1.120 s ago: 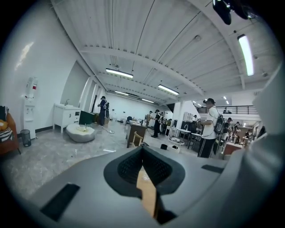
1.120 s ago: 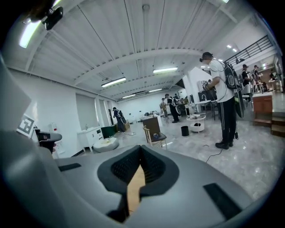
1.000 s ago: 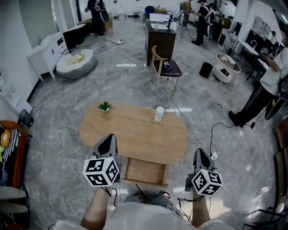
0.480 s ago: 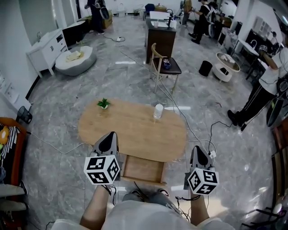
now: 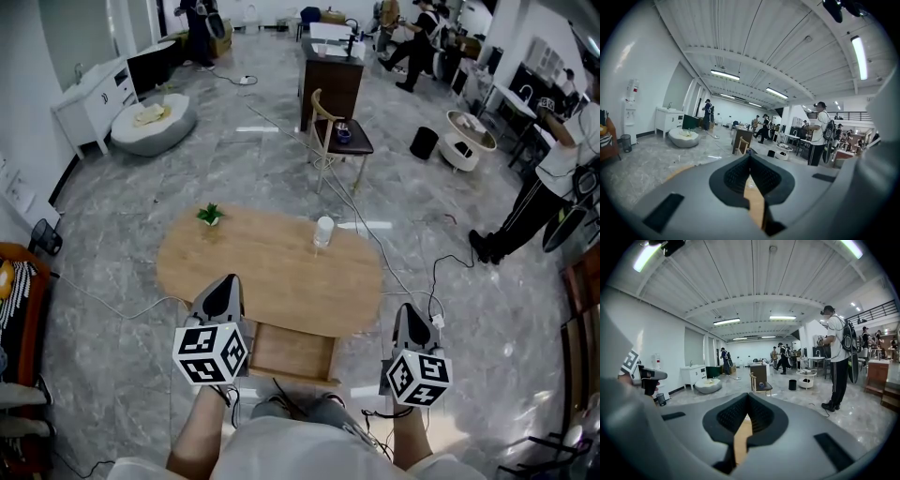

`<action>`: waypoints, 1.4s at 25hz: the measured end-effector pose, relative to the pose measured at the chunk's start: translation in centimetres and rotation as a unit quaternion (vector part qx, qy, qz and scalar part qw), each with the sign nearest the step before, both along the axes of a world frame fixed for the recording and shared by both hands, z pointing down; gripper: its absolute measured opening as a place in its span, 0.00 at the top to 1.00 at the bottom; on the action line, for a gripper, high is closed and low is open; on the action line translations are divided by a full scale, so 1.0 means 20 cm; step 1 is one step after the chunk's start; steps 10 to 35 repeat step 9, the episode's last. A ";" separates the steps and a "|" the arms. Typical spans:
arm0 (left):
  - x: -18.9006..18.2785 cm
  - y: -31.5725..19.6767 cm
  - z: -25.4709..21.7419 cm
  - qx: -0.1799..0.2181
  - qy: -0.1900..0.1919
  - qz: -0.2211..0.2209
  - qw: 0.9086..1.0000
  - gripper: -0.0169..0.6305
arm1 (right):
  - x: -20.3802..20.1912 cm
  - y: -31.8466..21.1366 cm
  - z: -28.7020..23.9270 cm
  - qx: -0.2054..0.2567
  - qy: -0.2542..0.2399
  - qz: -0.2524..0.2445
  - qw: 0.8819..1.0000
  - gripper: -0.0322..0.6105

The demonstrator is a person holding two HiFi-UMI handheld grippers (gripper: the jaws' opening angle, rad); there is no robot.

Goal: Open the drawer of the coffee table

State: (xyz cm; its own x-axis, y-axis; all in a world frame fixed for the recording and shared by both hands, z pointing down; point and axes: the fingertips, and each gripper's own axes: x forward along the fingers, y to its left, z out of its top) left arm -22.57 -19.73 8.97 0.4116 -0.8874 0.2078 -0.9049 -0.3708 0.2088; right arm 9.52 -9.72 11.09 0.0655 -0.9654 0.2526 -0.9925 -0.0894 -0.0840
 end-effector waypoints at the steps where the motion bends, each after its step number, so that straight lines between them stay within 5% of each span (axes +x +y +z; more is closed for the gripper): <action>1: 0.00 0.00 0.00 -0.001 0.000 0.000 1.000 0.99 | 0.00 0.00 0.00 -0.001 0.002 -0.001 1.000 0.95; 35: 0.03 -0.01 0.03 -0.004 -0.001 0.001 1.000 0.99 | 0.02 0.01 0.02 -0.009 0.008 -0.001 1.000 0.95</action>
